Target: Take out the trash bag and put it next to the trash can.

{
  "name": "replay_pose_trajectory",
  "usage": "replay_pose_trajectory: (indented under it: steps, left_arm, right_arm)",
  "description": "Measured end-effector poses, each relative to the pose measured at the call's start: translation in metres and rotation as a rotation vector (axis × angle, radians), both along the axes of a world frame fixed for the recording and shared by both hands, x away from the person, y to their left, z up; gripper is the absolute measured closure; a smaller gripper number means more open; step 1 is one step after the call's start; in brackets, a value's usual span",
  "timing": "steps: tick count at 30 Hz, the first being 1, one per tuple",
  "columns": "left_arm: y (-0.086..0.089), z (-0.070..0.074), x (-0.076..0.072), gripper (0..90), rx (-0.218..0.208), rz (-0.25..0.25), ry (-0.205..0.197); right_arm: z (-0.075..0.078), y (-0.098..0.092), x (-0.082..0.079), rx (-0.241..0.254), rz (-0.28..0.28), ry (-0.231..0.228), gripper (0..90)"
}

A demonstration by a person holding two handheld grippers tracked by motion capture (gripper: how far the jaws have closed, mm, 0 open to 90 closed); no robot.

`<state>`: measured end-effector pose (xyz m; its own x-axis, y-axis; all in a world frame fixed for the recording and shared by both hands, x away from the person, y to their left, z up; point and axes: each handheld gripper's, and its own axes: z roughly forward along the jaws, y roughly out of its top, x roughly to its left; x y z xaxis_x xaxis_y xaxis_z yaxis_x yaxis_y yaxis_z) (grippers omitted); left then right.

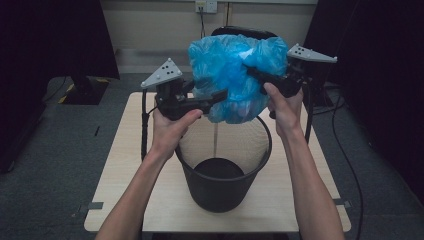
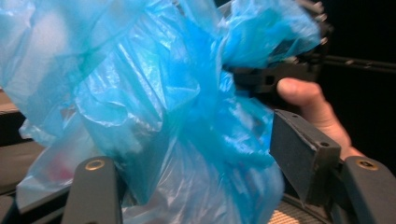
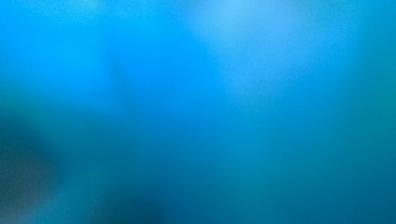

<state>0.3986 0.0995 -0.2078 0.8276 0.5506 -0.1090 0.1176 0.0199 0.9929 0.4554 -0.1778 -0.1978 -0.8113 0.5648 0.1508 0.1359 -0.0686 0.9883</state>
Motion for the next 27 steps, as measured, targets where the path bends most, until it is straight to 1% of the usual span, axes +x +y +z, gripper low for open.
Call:
replay_pose_trajectory:
  steps: [4, 8, 11, 13, 17, 18, 20, 21, 23, 26, 27]
  left_arm:
    - [-0.002, -0.002, 0.007, 36.2, -0.008, 0.003, 0.010]
    - [0.001, -0.001, 0.009, 34.4, -0.016, 0.010, 0.003]
    - [0.007, 0.001, 0.011, 32.4, -0.059, -0.005, 0.016]
    - [0.011, 0.002, 0.011, 32.4, -0.066, 0.004, 0.015]
    - [0.015, 0.000, 0.010, 31.1, -0.045, 0.012, 0.014]
    - [0.016, -0.001, 0.009, 30.9, -0.053, 0.011, 0.022]
    - [0.018, -0.002, 0.010, 30.9, -0.028, 0.014, 0.025]
    - [0.019, -0.002, 0.010, 30.8, -0.021, 0.018, 0.030]
    - [0.023, -0.002, 0.008, 30.4, -0.020, 0.024, 0.025]
    - [0.027, -0.003, 0.008, 30.1, -0.013, 0.017, 0.030]
    - [0.029, -0.005, 0.008, 30.0, -0.026, 0.011, 0.036]
  right_arm:
    - [0.001, -0.001, 0.005, -0.005, -0.026, 0.001, 85.1]
    - [0.001, -0.004, 0.012, -0.003, -0.038, 0.008, 85.1]
    - [0.001, -0.007, 0.018, -0.014, -0.056, 0.014, 85.2]
    - [0.001, -0.009, 0.022, -0.006, -0.066, 0.014, 85.1]
    - [0.003, -0.014, 0.030, -0.016, -0.095, 0.018, 85.1]
    - [0.003, -0.016, 0.033, -0.017, -0.105, 0.017, 85.1]
    - [0.003, -0.021, 0.038, -0.004, -0.111, 0.028, 85.1]
    - [0.002, -0.023, 0.041, -0.012, -0.126, 0.028, 85.2]
    - [-0.001, -0.027, 0.047, -0.013, -0.145, 0.039, 85.2]
    - [-0.003, -0.033, 0.053, -0.017, -0.167, 0.047, 85.2]
    - [-0.003, -0.034, 0.053, -0.014, -0.167, 0.051, 85.2]
